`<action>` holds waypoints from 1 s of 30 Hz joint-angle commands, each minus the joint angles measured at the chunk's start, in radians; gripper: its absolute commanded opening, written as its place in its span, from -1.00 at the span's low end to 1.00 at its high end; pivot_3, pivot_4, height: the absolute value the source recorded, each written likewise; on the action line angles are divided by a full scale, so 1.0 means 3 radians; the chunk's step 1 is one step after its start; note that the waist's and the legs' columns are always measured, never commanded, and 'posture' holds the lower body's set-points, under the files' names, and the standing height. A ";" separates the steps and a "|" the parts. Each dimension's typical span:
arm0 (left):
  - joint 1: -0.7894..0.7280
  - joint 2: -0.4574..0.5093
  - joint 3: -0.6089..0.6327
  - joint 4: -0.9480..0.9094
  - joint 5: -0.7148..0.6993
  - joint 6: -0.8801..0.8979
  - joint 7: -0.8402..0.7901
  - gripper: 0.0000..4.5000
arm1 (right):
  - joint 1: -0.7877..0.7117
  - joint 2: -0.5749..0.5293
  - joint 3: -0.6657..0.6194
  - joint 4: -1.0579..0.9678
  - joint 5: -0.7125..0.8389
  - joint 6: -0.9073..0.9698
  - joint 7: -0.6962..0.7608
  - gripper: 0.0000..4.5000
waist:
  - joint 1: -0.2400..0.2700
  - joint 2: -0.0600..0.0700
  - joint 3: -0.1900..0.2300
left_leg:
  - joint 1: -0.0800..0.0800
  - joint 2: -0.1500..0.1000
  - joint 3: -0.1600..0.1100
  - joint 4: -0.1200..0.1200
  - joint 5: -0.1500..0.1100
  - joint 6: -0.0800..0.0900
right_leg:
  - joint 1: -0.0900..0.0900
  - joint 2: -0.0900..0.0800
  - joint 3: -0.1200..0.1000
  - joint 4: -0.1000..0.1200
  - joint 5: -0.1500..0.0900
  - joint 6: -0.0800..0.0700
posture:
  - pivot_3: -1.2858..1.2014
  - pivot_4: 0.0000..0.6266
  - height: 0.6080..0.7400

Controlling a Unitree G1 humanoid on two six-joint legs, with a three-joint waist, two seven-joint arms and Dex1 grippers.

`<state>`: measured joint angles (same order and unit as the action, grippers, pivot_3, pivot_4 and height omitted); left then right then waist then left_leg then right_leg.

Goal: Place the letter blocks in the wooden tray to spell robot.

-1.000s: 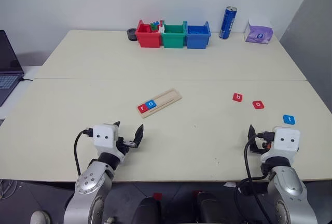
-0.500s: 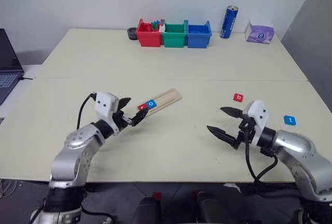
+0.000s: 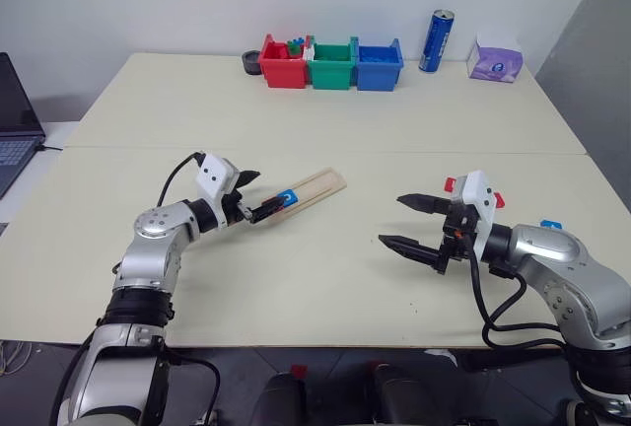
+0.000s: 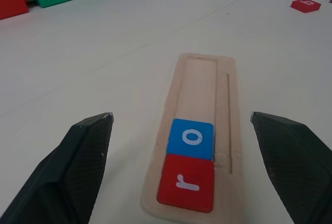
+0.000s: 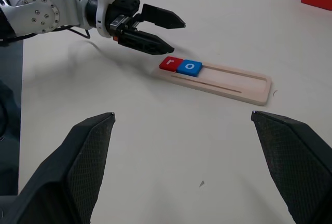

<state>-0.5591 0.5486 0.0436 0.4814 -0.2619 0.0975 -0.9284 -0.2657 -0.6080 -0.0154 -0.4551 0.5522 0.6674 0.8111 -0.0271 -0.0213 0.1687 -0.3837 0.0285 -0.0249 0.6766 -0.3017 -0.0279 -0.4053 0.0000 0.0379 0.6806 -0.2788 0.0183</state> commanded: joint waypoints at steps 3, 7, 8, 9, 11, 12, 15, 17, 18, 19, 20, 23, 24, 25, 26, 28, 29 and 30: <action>-0.0204 -0.0007 -0.0069 0.0370 0.0085 -0.0167 -0.0266 1.00 | -0.0046 0.0052 -0.0050 -0.0169 0.0120 0.0051 -0.0125 0.99 | -0.0001 0.0000 0.0000 | 0.0000 0.0000 0.0000 0.0000 0.0000 0.0000 | 0.0000 0.0000 0.0000 0.0001 0.0000 0.0000 | 0.03 -0.52 1.00; -0.0333 -0.0007 -0.0107 0.0667 0.0126 -0.0170 -0.0444 1.00 | -0.0048 0.0056 -0.0056 -0.0234 0.0170 0.0104 -0.0181 0.99 | -0.0001 0.0000 0.0000 | -0.0001 0.0000 -0.0001 0.0000 0.0000 0.0000 | -0.0001 0.0000 -0.0001 0.0002 0.0000 0.0000 | 0.03 -0.52 1.00; -0.0369 -0.0008 -0.0115 0.0743 0.0143 -0.0184 -0.0473 1.00 | -0.0047 0.0055 -0.0059 -0.0248 0.0182 0.0117 -0.0190 0.99 | -0.0001 0.0000 0.0000 | -0.0001 0.0000 -0.0001 0.0000 0.0000 0.0000 | -0.0001 0.0000 -0.0001 0.0002 0.0000 0.0000 | 0.03 -0.52 1.00; -0.0408 -0.0012 -0.0119 0.0818 0.0157 -0.0203 -0.0491 1.00 | -0.0045 0.0054 -0.0061 -0.0262 0.0192 0.0129 -0.0197 0.99 | -0.0001 0.0000 0.0000 | -0.0001 0.0000 -0.0001 0.0000 0.0000 0.0000 | -0.0001 0.0000 -0.0002 0.0002 0.0000 0.0000 | 0.03 -0.52 1.00; -0.0481 -0.0019 -0.0137 0.0964 0.0206 -0.0258 -0.0525 1.00 | -0.0039 0.0048 -0.0063 -0.0283 0.0210 0.0150 -0.0203 0.99 | -0.0001 0.0000 0.0000 | -0.0001 0.0000 -0.0001 0.0001 0.0000 0.0000 | -0.0001 0.0000 -0.0002 0.0002 0.0000 0.0000 | 0.03 -0.52 1.00; -0.0523 -0.0029 -0.0155 0.1053 0.0237 -0.0279 -0.0556 1.00 | -0.0037 0.0047 -0.0061 -0.0293 0.0216 0.0159 -0.0208 0.99 | -0.0001 0.0000 0.0000 | -0.0002 0.0000 -0.0001 0.0001 0.0000 0.0000 | -0.0001 0.0000 -0.0003 0.0002 0.0000 0.0000 | 0.03 -0.52 1.00; -0.0606 -0.0054 -0.0191 0.1240 0.0320 -0.0363 -0.0629 1.00 | -0.0031 0.0045 -0.0061 -0.0310 0.0236 0.0174 -0.0228 0.99 | -0.0001 0.0000 0.0000 | -0.0002 -0.0001 -0.0001 0.0001 0.0000 0.0000 | -0.0001 0.0000 -0.0005 0.0002 0.0000 0.0000 | 0.03 -0.52 1.00; -0.0643 -0.0074 -0.0221 0.1327 0.0364 -0.0398 -0.0698 1.00 | -0.0027 0.0043 -0.0061 -0.0311 0.0239 0.0168 -0.0247 0.99 | -0.0001 0.0000 0.0000 | -0.0002 -0.0001 0.0000 0.0001 0.0000 0.0000 | -0.0001 0.0000 -0.0006 0.0002 0.0000 0.0000 | 0.03 -0.52 1.00; -0.0657 -0.0085 -0.0239 0.1357 0.0384 -0.0414 -0.0730 1.00 | -0.0023 0.0038 -0.0059 -0.0312 0.0231 0.0162 -0.0257 0.99 | -0.0001 0.0000 0.0000 | -0.0002 -0.0001 0.0000 0.0001 0.0000 0.0000 | -0.0001 0.0000 -0.0006 0.0002 0.0000 0.0000 | 0.03 -0.52 1.00; -0.0674 -0.0096 -0.0260 0.1386 0.0413 -0.0440 -0.0763 1.00 | -0.0018 0.0031 -0.0057 -0.0308 0.0222 0.0157 -0.0265 0.99 | -0.0001 0.0000 0.0000 | -0.0002 -0.0001 0.0000 0.0001 0.0000 0.0000 | -0.0001 0.0000 -0.0006 0.0002 0.0000 0.0000 | 0.03 -0.52 1.00; -0.0692 -0.0107 -0.0273 0.1415 0.0435 -0.0464 -0.0785 1.00 | -0.0015 0.0027 -0.0058 -0.0304 0.0216 0.0155 -0.0274 0.99 | -0.0001 0.0000 0.0000 | -0.0002 -0.0001 -0.0001 0.0001 0.0000 0.0000 | -0.0001 0.0000 -0.0005 0.0002 0.0000 0.0000 | 0.03 -0.52 1.00; -0.0763 -0.0133 -0.0297 0.1523 0.0492 -0.0523 -0.0815 1.00 | 0.0002 0.0001 -0.0070 -0.0311 0.0239 0.0161 -0.0255 0.99 | 0.0000 0.0000 0.0000 | -0.0002 -0.0001 -0.0001 0.0002 0.0000 0.0000 | -0.0001 0.0001 -0.0006 0.0003 0.0000 0.0000 | 0.03 -0.52 1.00; -0.0780 -0.0135 -0.0312 0.1556 0.0521 -0.0552 -0.0823 1.00 | 0.0006 -0.0004 -0.0075 -0.0318 0.0246 0.0163 -0.0254 0.99 | 0.0001 0.0000 0.0000 | -0.0002 -0.0001 0.0000 0.0002 0.0000 0.0000 | -0.0001 0.0000 -0.0006 0.0003 0.0000 0.0000 | 0.03 -0.52 1.00; -0.0793 -0.0138 -0.0327 0.1591 0.0553 -0.0590 -0.0826 1.00 | 0.0010 -0.0007 -0.0081 -0.0334 0.0266 0.0174 -0.0255 0.99 | 0.0001 0.0000 0.0000 | -0.0002 -0.0001 0.0000 0.0002 0.0000 0.0000 | -0.0001 0.0000 -0.0006 0.0003 0.0000 0.0000 | 0.03 -0.52 1.00; -0.0803 -0.0142 -0.0333 0.1621 0.0577 -0.0619 -0.0828 1.00 | 0.0013 -0.0009 -0.0085 -0.0344 0.0281 0.0181 -0.0258 0.99 | 0.0001 0.0000 0.0000 | -0.0002 -0.0002 0.0000 0.0002 0.0000 0.0000 | -0.0001 0.0000 -0.0006 0.0003 0.0000 0.0000 | 0.03 -0.52 1.00; -0.0843 -0.0160 -0.0330 0.1713 0.0617 -0.0666 -0.0812 1.00 | 0.0020 -0.0016 -0.0097 -0.0404 0.0338 0.0216 -0.0263 0.99 | 0.0003 0.0000 0.0000 | -0.0002 -0.0002 -0.0001 0.0002 0.0000 0.0000 | -0.0001 0.0000 -0.0006 0.0003 0.0000 0.0000 | 0.03 -0.52 1.00; -0.0864 -0.0168 -0.0325 0.1763 0.0632 -0.0686 -0.0800 1.00 | 0.0025 -0.0019 -0.0098 -0.0430 0.0348 0.0222 -0.0269 0.99 | 0.0002 0.0000 0.0000 | -0.0002 -0.0002 -0.0001 0.0002 0.0000 0.0000 | -0.0001 0.0000 -0.0006 0.0004 0.0000 0.0000 | 0.03 -0.52 1.00; -0.0881 -0.0174 -0.0320 0.1806 0.0644 -0.0706 -0.0791 1.00 | 0.0029 -0.0021 -0.0100 -0.0448 0.0355 0.0227 -0.0277 0.99 | 0.0002 0.0000 0.0000 | -0.0001 -0.0001 0.0000 0.0003 0.0000 0.0000 | -0.0001 0.0000 -0.0006 0.0004 0.0000 0.0000 | 0.03 -0.52 1.00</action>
<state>-0.8082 0.5028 -0.0453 0.9970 -0.0860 -0.0993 -1.1675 -0.2542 -0.6074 -0.0176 -0.5450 0.6316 0.7355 0.7354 -0.0265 -0.0214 0.1687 -0.3842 0.0281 -0.0251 0.6774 -0.3017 -0.0278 -0.4057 0.0001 0.0360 0.6820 -0.2787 0.0184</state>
